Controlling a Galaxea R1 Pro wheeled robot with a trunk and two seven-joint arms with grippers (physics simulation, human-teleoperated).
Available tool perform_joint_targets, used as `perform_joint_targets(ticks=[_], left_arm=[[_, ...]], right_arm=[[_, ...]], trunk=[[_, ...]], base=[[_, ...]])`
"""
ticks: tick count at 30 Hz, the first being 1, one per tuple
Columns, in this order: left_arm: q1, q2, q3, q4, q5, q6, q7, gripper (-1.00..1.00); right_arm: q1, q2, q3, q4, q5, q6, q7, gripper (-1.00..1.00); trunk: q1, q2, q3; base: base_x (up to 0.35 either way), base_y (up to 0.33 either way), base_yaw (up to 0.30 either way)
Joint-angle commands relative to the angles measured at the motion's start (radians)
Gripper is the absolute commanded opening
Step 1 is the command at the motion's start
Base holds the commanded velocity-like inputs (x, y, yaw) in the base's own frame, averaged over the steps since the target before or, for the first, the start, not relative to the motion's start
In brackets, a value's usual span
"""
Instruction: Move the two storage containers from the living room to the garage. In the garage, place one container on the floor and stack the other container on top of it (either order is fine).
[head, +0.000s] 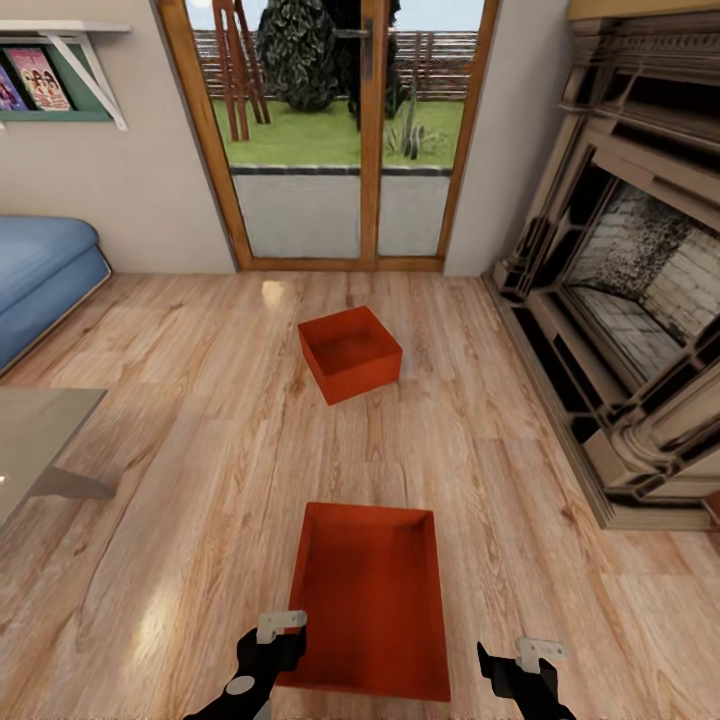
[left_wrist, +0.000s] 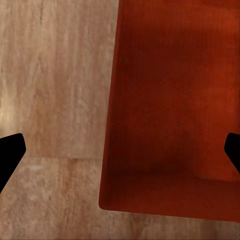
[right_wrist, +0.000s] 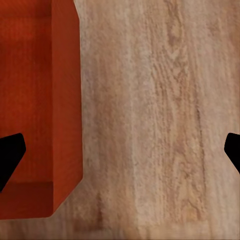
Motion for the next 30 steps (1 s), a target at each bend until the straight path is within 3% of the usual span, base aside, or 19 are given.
perform_joint_targets(ticks=[1,12,18,25,30], left_arm=[[-0.001,0.0,0.001,0.001,-0.003,-0.003,0.004,1.0],[-0.001,-0.001,0.001,0.001,-0.003,-0.003,0.004,1.0],[-0.001,0.0,0.001,0.0,-0.003,-0.003,0.004,1.0],[-0.001,0.0,0.003,-0.001,-0.002,-0.003,0.006,1.0],[-0.001,0.001,0.004,-0.002,-0.002,-0.003,0.008,1.0]], right_arm=[[0.0,0.0,0.0,0.001,-0.007,-0.003,0.002,1.0],[0.0,0.0,0.004,-0.013,0.003,-0.002,0.002,1.0],[0.0,0.001,0.011,-0.065,0.013,0.003,0.004,1.0],[-0.021,0.01,0.096,-0.106,0.033,0.01,-0.015,1.0],[-0.067,0.013,0.112,-0.109,0.03,0.013,-0.123,1.0]], trunk=[[0.0,0.0,-0.002],[0.0,0.0,-0.02],[0.0,0.0,-0.03],[0.0,0.0,-0.041],[0.0,0.0,-0.049]], base=[[0.0,0.0,0.0],[0.0,0.0,0.0],[0.0,0.0,0.0],[0.0,0.0,0.002],[0.0,0.0,0.063]])
